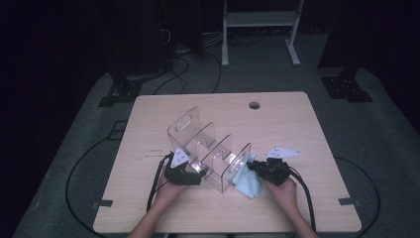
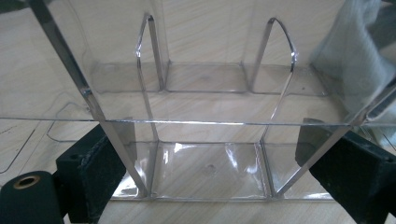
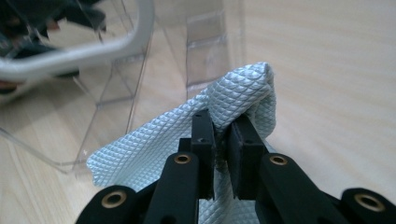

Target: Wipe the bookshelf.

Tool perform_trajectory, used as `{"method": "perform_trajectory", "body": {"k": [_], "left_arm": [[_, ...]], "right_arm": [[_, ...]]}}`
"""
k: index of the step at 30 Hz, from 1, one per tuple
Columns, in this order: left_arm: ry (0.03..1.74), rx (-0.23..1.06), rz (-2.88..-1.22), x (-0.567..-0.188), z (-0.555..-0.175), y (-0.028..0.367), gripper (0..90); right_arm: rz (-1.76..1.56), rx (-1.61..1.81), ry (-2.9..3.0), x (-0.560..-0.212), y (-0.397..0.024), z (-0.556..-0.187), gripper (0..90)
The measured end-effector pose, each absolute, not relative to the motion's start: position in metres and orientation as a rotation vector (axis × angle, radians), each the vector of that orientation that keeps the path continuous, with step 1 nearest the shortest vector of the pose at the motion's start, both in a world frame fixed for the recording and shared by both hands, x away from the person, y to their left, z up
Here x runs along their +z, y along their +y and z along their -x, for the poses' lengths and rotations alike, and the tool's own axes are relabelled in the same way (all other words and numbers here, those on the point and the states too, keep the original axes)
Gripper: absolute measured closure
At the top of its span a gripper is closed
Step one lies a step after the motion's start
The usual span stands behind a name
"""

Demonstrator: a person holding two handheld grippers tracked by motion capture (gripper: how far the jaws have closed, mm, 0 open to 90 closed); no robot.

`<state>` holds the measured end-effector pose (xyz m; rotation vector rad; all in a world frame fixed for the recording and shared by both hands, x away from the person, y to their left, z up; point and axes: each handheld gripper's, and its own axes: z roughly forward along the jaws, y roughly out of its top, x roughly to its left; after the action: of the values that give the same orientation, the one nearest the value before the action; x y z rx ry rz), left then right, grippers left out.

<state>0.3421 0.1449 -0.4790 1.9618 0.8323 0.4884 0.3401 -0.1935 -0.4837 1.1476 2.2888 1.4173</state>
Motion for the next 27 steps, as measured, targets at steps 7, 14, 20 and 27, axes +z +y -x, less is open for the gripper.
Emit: {"method": "perform_trajectory", "body": {"k": [7,14,20,27], "left_arm": [[0.835,0.487,-1.959,-0.479,-0.343,0.145,8.3],[0.834,0.490,-1.960,-0.479,-0.343,0.144,8.3],[0.837,0.488,-1.958,-0.479,-0.344,0.144,8.3],[0.832,0.493,-1.961,-0.479,-0.344,0.144,8.3]], "right_arm": [[-1.077,1.434,2.371,-0.489,-0.173,-0.322,81.5],[-1.101,1.413,2.328,-0.488,-0.175,-0.324,81.4],[-0.980,1.447,2.394,-0.488,-0.156,-0.305,81.5],[-1.035,1.440,2.335,-0.485,-0.168,-0.312,81.5]]}}
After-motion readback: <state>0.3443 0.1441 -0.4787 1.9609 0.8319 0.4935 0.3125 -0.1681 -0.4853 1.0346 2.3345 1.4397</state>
